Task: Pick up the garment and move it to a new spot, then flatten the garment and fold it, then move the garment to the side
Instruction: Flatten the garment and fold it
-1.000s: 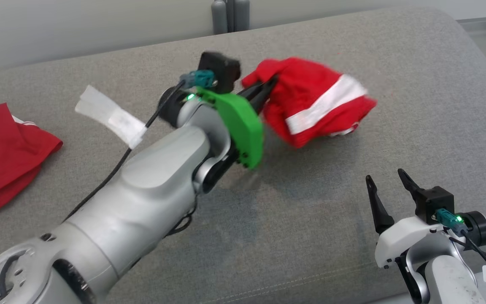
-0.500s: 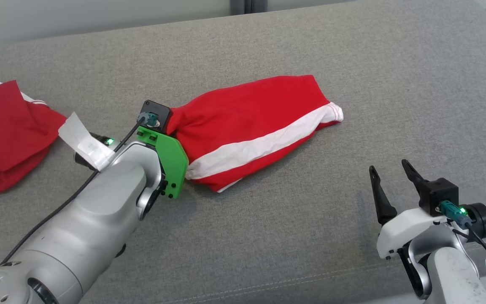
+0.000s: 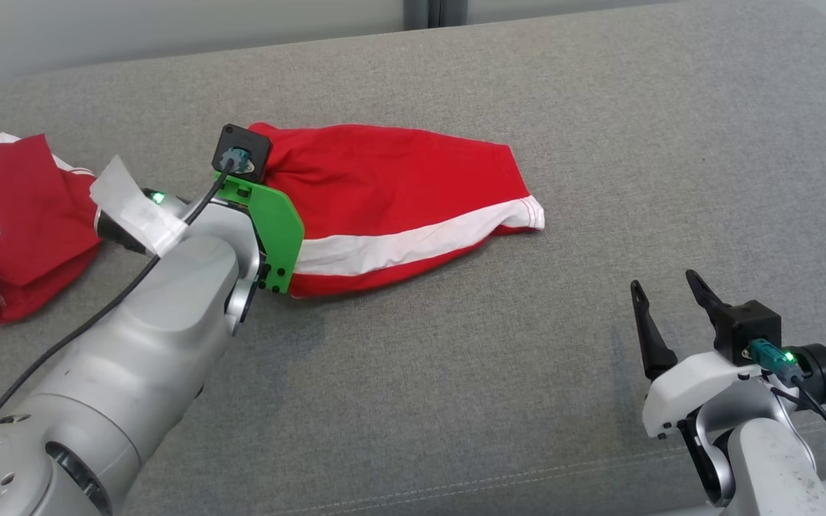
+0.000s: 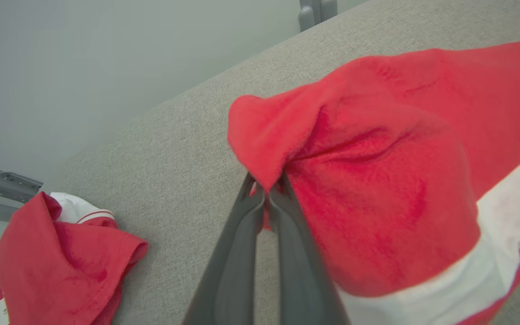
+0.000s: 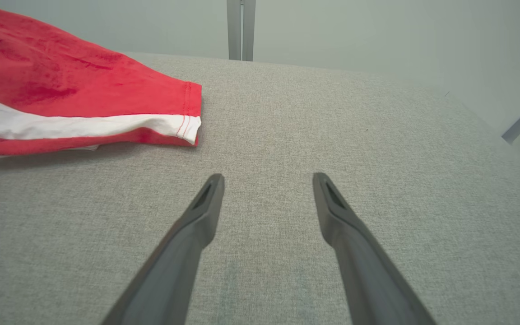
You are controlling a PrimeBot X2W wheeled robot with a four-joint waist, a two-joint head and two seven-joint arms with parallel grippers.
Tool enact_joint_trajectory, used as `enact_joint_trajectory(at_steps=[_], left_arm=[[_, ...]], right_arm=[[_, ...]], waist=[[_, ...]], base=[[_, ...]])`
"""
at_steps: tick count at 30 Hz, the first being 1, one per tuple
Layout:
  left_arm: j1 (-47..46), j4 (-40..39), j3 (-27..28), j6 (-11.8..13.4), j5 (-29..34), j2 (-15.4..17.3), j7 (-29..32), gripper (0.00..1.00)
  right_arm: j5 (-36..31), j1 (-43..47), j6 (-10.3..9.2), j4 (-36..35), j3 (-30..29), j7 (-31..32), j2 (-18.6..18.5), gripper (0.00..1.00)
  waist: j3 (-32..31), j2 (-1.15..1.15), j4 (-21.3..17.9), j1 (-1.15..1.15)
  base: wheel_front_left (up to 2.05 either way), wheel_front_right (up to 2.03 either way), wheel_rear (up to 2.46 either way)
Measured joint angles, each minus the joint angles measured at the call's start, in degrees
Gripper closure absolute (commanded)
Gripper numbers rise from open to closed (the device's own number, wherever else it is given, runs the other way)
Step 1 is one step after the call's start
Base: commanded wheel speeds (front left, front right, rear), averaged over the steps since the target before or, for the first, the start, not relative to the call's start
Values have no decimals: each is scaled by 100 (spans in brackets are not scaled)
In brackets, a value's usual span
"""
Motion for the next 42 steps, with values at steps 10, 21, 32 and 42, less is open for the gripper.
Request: enact_joint_trajectory(at_steps=[10, 21, 32, 42], left_arm=[[599, 103, 377, 120, -420, -66, -498, 0], [1361, -630, 1728, 223, -861, 292, -1553, 0], [3947, -4061, 4466, 344, 1656, 467, -1592, 0], [5249, -4854, 5181, 86, 2636, 249, -1592, 0]], right_arm=[[16, 84, 0, 47, 71, 26, 0, 0], [147, 181, 0, 10, -167, -32, 0, 0], [349, 163, 0, 187, -188, -388, 1, 0], [646, 201, 0, 238, -100, -740, 1, 0]], waist=[[-209, 0, 39, 0], [-557, 0, 165, 0], [-841, 0, 367, 0], [-1095, 0, 552, 0]], base=[[0, 0, 0], [0, 0, 0], [0, 0, 0], [0, 0, 0]])
